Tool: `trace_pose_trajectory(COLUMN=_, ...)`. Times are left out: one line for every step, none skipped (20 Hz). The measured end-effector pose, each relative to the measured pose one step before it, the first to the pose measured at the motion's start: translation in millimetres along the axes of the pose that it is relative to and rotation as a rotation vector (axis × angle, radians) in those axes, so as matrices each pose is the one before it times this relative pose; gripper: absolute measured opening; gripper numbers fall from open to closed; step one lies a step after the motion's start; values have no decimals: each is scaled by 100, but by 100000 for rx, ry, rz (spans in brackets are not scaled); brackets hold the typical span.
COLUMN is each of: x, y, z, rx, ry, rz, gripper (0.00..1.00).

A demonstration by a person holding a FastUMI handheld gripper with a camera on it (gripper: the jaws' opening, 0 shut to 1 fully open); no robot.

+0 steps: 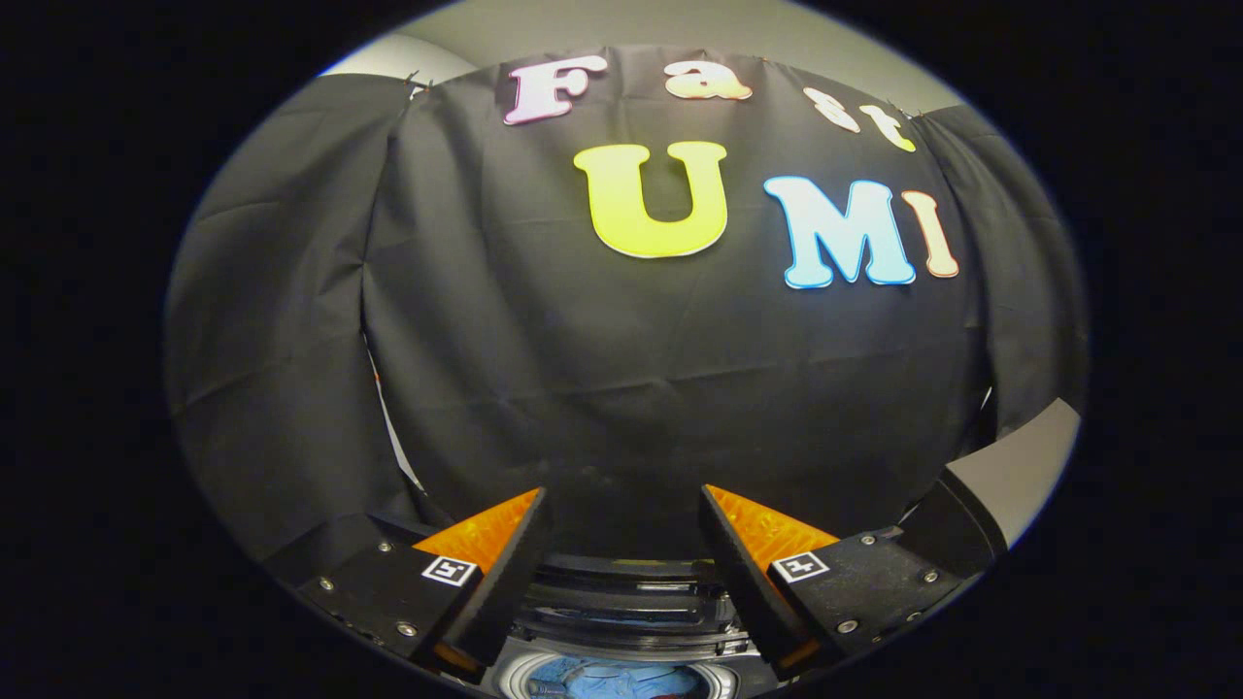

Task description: Put the clothes into the washing machine and then close the washing machine lid.

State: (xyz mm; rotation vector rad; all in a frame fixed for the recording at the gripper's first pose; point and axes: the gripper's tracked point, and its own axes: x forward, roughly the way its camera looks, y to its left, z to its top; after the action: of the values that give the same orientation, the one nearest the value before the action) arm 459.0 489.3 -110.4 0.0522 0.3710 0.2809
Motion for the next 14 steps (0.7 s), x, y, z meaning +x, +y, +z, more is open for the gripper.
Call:
trace_pose_trajectory(x=559, y=55, z=-568, rx=-487, ry=1347, rz=-809, gripper=95)
trace_pose_trajectory(x=341, y=-5, z=-631, rx=2, ry=1425, rz=-619, gripper=95)
trace_pose_trajectory(x=76, y=-13, z=481, rx=-461, ry=-2202, rz=-403, gripper=95)
trace_pose_trajectory(x=-240, y=73, z=-374, rx=-99, ry=630, rz=-172, gripper=95)
trace_pose_trajectory(x=-292, y=78, z=109, rx=-193, ry=-1530, rz=233, gripper=95)
trace_pose_trajectory(x=-218, y=-32, z=-347, rx=326, ry=-242, rz=350, gripper=96)
trace_pose_trajectory(x=-295, y=-60, z=222, rx=-210, ry=-1233, rz=748, gripper=96)
trace_pose_trajectory(x=-377, y=63, z=32, rx=276, ry=-450, rz=649, gripper=96)
trace_pose_trajectory(x=-499, y=87, z=-107, rx=-358, ry=-617, rz=799, gripper=96)
trace_pose_trajectory(x=-430, y=94, z=-40, rx=-395, ry=-1161, rz=810, gripper=96)
trace_pose_trajectory(x=-625, y=7, z=-7, rx=3, ry=-1077, rz=895, gripper=95)
trace_pose_trajectory(x=-589, y=50, z=22, rx=-85, ry=-916, rz=724, gripper=94)
trace_pose_trajectory(x=-564, y=65, z=-172, rx=-129, ry=-835, rz=631, gripper=94)
trace_pose_trajectory(x=-368, y=64, z=-84, rx=-514, ry=-799, rz=561, gripper=94)
